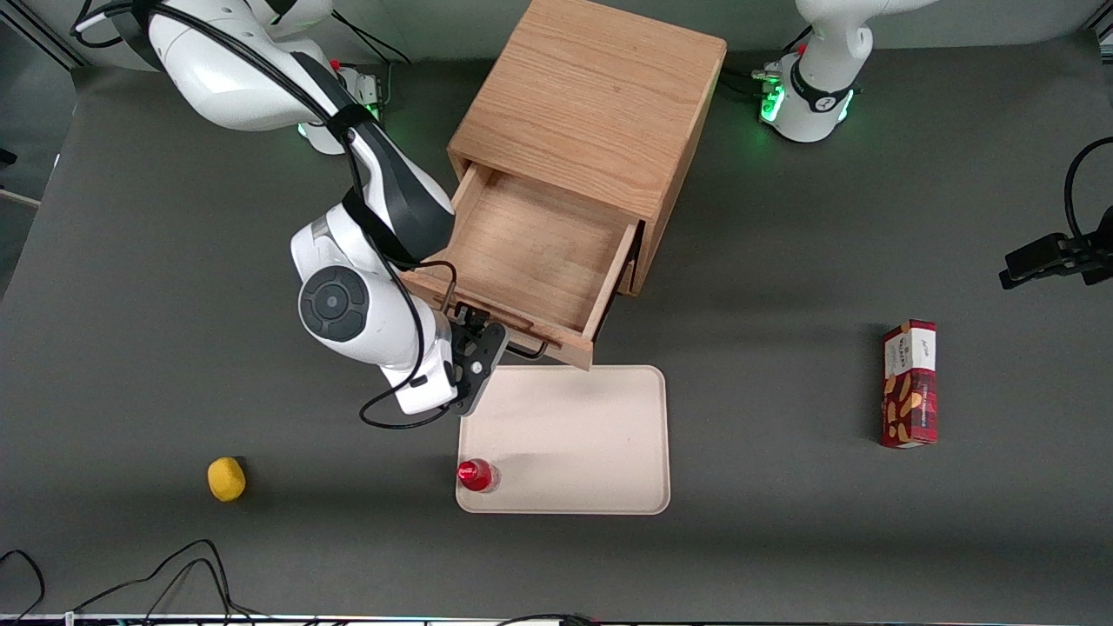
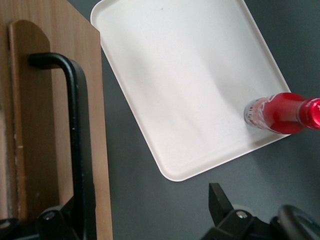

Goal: Open upper drawer
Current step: 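Pull the upper drawer handle outward from the cabinet with the right gripper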

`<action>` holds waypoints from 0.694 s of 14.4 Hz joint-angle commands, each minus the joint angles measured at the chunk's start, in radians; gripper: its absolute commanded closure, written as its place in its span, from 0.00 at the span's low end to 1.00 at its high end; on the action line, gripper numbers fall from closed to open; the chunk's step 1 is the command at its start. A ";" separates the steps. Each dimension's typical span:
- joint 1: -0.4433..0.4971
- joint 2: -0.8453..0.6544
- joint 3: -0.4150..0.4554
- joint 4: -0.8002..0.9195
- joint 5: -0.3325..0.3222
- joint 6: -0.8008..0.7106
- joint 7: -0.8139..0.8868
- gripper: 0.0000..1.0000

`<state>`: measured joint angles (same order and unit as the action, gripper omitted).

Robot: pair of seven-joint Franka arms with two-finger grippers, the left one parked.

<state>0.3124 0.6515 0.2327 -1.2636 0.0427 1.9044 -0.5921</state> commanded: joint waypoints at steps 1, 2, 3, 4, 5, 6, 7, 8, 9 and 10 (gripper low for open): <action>-0.006 0.027 -0.009 0.046 -0.006 0.018 -0.025 0.00; -0.007 0.030 -0.009 0.047 -0.006 0.021 -0.023 0.00; -0.007 0.030 -0.009 0.050 -0.004 0.021 -0.025 0.00; -0.010 0.031 -0.009 0.055 -0.004 0.021 -0.023 0.00; -0.013 0.031 -0.009 0.058 -0.003 0.024 -0.023 0.00; -0.015 0.031 -0.009 0.058 -0.003 0.028 -0.023 0.00; -0.016 0.031 -0.009 0.062 -0.003 0.030 -0.023 0.00; -0.016 0.031 -0.009 0.063 -0.003 0.030 -0.023 0.00; -0.018 0.031 -0.009 0.063 -0.003 0.030 -0.023 0.00; -0.019 0.030 -0.009 0.063 -0.001 0.032 -0.022 0.00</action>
<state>0.2973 0.6607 0.2264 -1.2396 0.0427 1.9263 -0.5921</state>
